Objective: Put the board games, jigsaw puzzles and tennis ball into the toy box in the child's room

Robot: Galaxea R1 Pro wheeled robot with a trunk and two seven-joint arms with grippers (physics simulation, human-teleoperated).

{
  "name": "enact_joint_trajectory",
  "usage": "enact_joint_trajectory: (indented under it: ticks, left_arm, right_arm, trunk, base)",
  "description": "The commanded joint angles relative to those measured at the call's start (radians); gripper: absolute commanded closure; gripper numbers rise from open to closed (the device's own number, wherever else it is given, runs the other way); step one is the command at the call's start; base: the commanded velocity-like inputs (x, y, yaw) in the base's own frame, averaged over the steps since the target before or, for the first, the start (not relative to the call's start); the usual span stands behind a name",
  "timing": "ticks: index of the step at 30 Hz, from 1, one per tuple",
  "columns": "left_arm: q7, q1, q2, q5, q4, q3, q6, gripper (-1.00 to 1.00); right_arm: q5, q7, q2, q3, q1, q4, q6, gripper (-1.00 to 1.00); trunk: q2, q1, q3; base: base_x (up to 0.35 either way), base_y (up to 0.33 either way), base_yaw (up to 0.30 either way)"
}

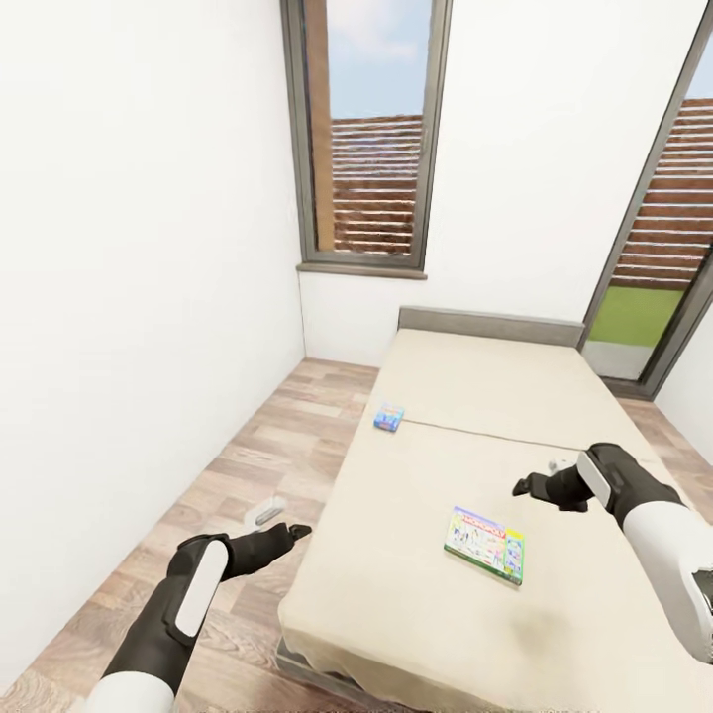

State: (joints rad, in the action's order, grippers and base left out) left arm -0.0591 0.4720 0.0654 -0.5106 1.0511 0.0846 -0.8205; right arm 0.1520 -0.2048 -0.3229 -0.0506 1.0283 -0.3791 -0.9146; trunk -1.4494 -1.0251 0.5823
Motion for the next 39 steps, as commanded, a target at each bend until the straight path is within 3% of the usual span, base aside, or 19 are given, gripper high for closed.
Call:
enact_joint_trajectory:
  ticks: [1, 22, 39]
  left_arm:
    - [-0.006, -0.001, 0.001, 0.004, 0.002, 0.006, -0.007, -1.0]
    - [-0.005, -0.05, -0.004, 0.011, 0.013, 0.005, 0.01, -1.0]
    - [-0.003, -0.055, -0.003, 0.006, 0.015, 0.011, 0.009, -1.0]
  right_arm:
    - [0.0, -0.002, 0.001, -0.004, 0.001, -0.001, 0.002, -1.0]
    - [-0.001, -0.001, 0.006, -0.005, 0.002, 0.0, 0.026, -1.0]
    - [-0.002, 0.011, 0.0, -0.005, 0.003, 0.0, 0.026, -1.0]
  trunk:
    - [-0.001, 0.0, 0.003]
    - [-0.001, 0.0, 0.037]
    - [-0.001, 0.0, 0.065]
  base:
    - [0.0, 0.0, 0.0]
    - [0.054, 0.0, 0.0]
    - [0.022, 0.0, 0.0]
